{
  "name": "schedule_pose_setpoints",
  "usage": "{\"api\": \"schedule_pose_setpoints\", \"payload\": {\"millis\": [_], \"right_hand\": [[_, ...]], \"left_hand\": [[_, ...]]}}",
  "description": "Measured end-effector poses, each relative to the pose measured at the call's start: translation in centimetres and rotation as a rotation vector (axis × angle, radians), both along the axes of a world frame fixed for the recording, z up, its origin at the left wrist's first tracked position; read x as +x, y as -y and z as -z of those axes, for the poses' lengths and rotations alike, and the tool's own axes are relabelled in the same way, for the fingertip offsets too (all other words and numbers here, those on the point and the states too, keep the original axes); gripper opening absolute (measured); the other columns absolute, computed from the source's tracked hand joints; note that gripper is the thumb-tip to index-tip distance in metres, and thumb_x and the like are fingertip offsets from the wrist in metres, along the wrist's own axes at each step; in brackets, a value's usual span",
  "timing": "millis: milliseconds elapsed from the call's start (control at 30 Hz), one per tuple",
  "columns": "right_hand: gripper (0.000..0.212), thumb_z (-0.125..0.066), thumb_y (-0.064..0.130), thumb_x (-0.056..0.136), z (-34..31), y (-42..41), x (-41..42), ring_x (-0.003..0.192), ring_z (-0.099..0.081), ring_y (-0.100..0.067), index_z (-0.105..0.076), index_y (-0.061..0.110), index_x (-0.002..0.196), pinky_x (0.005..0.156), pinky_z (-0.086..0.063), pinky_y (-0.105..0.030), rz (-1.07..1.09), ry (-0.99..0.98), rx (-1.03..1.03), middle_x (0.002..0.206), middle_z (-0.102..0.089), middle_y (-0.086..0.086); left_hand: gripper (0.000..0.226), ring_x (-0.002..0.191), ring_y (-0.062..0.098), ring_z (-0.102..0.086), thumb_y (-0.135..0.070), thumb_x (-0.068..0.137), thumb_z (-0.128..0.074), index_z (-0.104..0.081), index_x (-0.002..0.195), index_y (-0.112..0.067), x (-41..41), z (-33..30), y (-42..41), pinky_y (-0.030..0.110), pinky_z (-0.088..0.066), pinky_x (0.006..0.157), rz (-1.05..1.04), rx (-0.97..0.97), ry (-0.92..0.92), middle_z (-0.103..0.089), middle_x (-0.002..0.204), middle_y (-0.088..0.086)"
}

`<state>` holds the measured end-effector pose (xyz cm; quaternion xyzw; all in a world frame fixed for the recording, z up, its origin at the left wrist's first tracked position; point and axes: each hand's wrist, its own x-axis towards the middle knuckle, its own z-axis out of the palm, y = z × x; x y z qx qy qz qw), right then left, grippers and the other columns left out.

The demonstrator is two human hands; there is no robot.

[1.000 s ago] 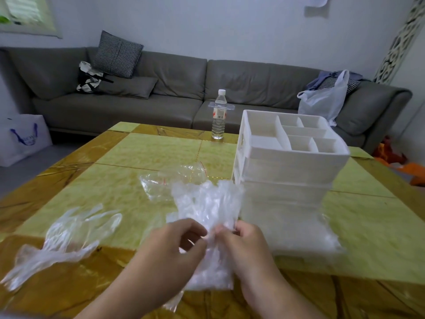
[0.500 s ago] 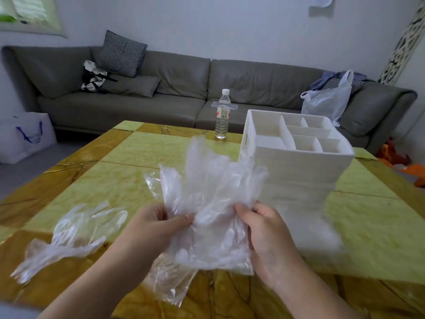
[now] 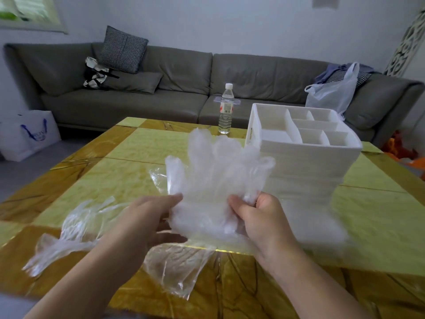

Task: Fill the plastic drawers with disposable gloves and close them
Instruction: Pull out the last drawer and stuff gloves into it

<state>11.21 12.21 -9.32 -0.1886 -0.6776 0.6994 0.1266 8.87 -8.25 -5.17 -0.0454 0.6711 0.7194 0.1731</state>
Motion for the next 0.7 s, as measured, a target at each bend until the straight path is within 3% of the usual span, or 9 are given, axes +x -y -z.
{"api": "schedule_pose_setpoints", "payload": {"millis": [67, 133, 233, 333, 467, 533, 600, 633, 700], "right_hand": [[0.018, -0.077, 0.025, 0.097, -0.2, 0.0, 0.3, 0.083, -0.078, -0.032, -0.076, 0.008, 0.091, 0.079, -0.066, -0.053, -0.014, 0.018, 0.098, 0.087, -0.079, -0.013], [0.018, -0.077, 0.026, 0.097, -0.5, 0.1, 0.6, 0.081, -0.078, -0.028, -0.076, 0.009, 0.09, 0.078, -0.066, -0.051, -0.019, 0.013, 0.127, 0.085, -0.079, -0.01], [0.017, -0.077, 0.024, 0.097, -0.6, 0.1, 0.5, 0.079, -0.077, -0.029, -0.077, 0.011, 0.086, 0.076, -0.066, -0.05, -0.025, 0.006, 0.13, 0.082, -0.079, -0.011], [0.015, -0.078, 0.019, 0.096, -0.3, -0.3, 0.2, 0.08, -0.077, -0.034, -0.078, 0.01, 0.084, 0.076, -0.065, -0.05, 0.031, -0.007, 0.086, 0.082, -0.079, -0.013], [0.016, -0.077, 0.018, 0.096, -0.4, -0.5, 0.3, 0.079, -0.076, -0.036, -0.076, 0.006, 0.086, 0.067, -0.063, -0.043, 0.054, -0.027, 0.077, 0.081, -0.078, -0.015], [0.013, -0.075, 0.018, 0.098, -0.6, -0.1, 0.7, 0.081, -0.078, -0.027, -0.078, 0.012, 0.087, 0.073, -0.064, -0.042, 0.001, -0.015, 0.092, 0.082, -0.08, -0.007], [0.01, -0.075, 0.019, 0.098, -0.6, 0.6, 1.0, 0.085, -0.079, -0.028, -0.079, 0.012, 0.091, 0.083, -0.065, -0.051, -0.074, 0.004, 0.078, 0.087, -0.081, -0.008], [0.01, -0.076, 0.019, 0.097, -0.6, 0.9, 1.0, 0.085, -0.079, -0.03, -0.078, 0.01, 0.094, 0.084, -0.065, -0.055, -0.102, 0.0, 0.055, 0.088, -0.081, -0.011], [0.012, -0.075, 0.02, 0.099, -1.2, 1.4, 1.0, 0.073, -0.076, -0.026, -0.075, 0.008, 0.098, 0.07, -0.066, -0.045, -0.155, -0.026, -0.055, 0.085, -0.077, -0.012]], "left_hand": [[0.04, 0.093, 0.038, -0.077, -0.044, 0.094, -0.066, -0.075, 0.111, -0.009, 0.5, -0.5, -0.1, 0.05, -0.064, 0.079, 0.158, 0.091, 0.118, -0.078, 0.106, 0.017], [0.043, 0.098, 0.039, -0.076, -0.04, 0.089, -0.074, -0.074, 0.114, -0.005, 0.9, -0.5, -0.1, 0.054, -0.061, 0.09, 0.242, 0.028, 0.081, -0.079, 0.105, 0.017], [0.023, 0.087, 0.035, -0.078, -0.005, 0.089, -0.077, -0.073, 0.11, 0.002, 1.1, 0.0, -0.1, 0.042, -0.066, 0.073, 0.192, -0.138, -0.034, -0.08, 0.095, 0.017], [0.014, 0.083, 0.034, -0.079, 0.008, 0.094, -0.064, -0.071, 0.105, 0.004, 0.8, -0.1, 0.5, 0.031, -0.064, 0.063, 0.202, -0.146, -0.008, -0.077, 0.09, 0.026], [0.018, 0.094, 0.037, -0.077, -0.001, 0.095, -0.065, -0.075, 0.109, 0.001, 0.3, -0.8, 1.4, 0.043, -0.065, 0.083, 0.305, -0.016, 0.046, -0.077, 0.101, 0.026], [0.015, 0.095, 0.037, -0.077, -0.013, 0.092, -0.071, -0.084, 0.092, -0.006, 0.8, -0.8, 0.9, 0.05, -0.06, 0.094, 0.332, 0.023, 0.075, -0.079, 0.099, 0.021], [0.017, 0.085, 0.033, -0.077, -0.014, 0.09, -0.072, -0.084, 0.083, -0.005, 1.4, -0.3, 0.0, 0.046, -0.062, 0.085, 0.249, 0.06, 0.104, -0.08, 0.089, 0.016], [0.016, 0.082, 0.033, -0.077, -0.009, 0.091, -0.07, -0.082, 0.092, 0.001, 1.4, 0.0, -0.5, 0.043, -0.063, 0.077, 0.205, 0.086, 0.105, -0.08, 0.092, 0.017], [0.015, 0.075, 0.031, -0.077, 0.002, 0.091, -0.066, -0.077, 0.1, 0.009, 0.7, 0.7, -0.6, 0.038, -0.065, 0.061, 0.075, 0.112, 0.063, -0.078, 0.095, 0.023]]}}
